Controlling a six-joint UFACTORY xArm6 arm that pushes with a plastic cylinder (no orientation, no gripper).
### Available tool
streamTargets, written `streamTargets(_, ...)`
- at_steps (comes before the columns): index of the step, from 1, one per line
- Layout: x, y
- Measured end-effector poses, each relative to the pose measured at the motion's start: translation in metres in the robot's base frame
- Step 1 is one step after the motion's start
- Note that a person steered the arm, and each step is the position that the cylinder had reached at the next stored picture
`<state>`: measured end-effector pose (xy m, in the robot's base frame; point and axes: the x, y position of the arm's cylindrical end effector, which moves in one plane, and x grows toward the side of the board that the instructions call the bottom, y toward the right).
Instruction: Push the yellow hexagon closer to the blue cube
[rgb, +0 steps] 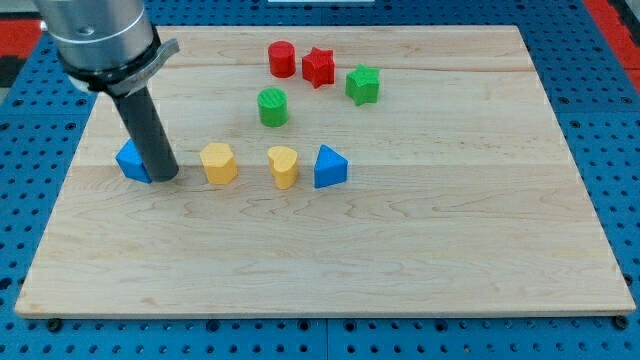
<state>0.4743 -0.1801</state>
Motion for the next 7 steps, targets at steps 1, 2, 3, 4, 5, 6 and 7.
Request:
streamTargets(1, 0.022, -0.040)
streamTargets(2, 0.000, -0.049)
streamTargets(3, -0.036, -0.048)
streamTargets(4, -0.020, -0.048)
streamTargets(5, 0.034, -0.014)
streamTargets(6, 0.039, 0.074)
streamTargets(7, 0.023, 0.110)
